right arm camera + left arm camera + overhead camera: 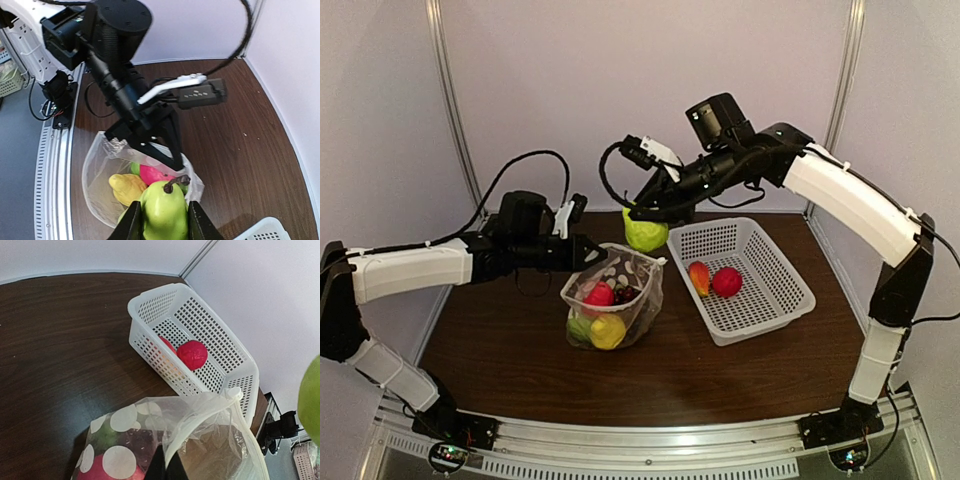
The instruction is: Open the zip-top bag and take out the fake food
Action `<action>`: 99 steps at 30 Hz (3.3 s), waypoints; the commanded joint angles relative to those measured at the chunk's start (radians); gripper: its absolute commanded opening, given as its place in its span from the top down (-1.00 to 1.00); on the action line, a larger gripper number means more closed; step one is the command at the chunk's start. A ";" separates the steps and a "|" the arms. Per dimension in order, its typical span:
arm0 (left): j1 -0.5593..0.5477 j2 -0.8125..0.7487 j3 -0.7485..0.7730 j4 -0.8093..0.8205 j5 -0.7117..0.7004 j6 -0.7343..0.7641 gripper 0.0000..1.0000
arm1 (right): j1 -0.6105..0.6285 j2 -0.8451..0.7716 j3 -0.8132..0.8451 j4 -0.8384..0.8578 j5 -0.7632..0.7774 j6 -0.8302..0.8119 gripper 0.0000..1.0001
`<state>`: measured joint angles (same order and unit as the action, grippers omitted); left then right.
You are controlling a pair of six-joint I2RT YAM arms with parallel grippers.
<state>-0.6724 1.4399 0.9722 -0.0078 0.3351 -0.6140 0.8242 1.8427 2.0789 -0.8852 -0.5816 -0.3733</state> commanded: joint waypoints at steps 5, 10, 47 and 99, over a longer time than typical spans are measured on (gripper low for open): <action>0.002 0.022 0.056 -0.053 -0.013 0.040 1.00 | -0.219 -0.079 -0.207 0.106 0.186 0.066 0.39; 0.002 0.046 0.089 -0.089 -0.018 0.059 1.00 | -0.325 -0.033 -0.294 0.078 0.355 0.104 0.39; 0.002 0.046 0.090 -0.100 0.018 0.048 1.00 | -0.360 -0.025 -0.460 0.220 0.385 0.002 -0.11; 0.002 0.047 0.055 -0.124 0.185 0.049 1.00 | 0.231 0.277 -0.175 0.007 0.114 -0.569 -0.08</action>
<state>-0.6724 1.4902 1.0485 -0.1364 0.5117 -0.5735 1.0443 2.0850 1.9121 -0.8803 -0.4461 -0.9138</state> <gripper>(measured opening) 0.016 0.542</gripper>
